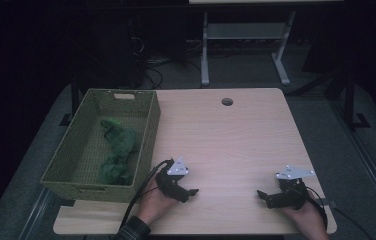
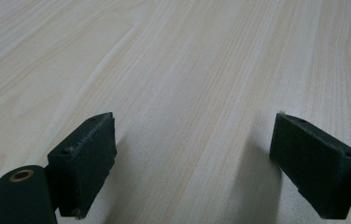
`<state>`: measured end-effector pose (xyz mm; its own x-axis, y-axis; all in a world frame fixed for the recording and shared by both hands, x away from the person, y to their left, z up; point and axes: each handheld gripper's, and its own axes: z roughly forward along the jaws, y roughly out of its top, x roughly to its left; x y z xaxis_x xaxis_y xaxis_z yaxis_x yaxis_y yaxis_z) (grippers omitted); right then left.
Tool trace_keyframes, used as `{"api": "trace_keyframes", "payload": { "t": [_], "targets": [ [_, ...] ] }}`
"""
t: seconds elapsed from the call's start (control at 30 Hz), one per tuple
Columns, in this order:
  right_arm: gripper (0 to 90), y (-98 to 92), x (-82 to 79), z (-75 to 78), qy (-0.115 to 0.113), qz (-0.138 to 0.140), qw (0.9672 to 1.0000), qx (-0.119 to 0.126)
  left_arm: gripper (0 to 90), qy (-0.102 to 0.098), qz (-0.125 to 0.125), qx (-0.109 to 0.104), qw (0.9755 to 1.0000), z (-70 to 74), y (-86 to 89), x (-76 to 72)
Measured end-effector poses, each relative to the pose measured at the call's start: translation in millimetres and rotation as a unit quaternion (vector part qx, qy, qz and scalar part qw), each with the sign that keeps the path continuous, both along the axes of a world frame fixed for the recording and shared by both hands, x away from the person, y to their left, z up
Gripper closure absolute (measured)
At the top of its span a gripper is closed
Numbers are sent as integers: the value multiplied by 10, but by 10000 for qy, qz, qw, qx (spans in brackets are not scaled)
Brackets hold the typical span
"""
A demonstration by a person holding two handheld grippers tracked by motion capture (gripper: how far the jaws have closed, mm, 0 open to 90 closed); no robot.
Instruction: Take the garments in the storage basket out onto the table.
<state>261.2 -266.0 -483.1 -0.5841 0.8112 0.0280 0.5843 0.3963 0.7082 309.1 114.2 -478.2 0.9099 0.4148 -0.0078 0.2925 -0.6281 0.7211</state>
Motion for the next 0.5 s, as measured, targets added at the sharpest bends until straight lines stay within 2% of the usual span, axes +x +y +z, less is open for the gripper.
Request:
{"api": "trace_keyframes", "payload": {
  "t": [0.5],
  "targets": [
    [31, 0, 0, 0, 2, 7, 10000, 1, 133, -27, -26, 27, 10000, 4, -11, 11]
  ]
}}
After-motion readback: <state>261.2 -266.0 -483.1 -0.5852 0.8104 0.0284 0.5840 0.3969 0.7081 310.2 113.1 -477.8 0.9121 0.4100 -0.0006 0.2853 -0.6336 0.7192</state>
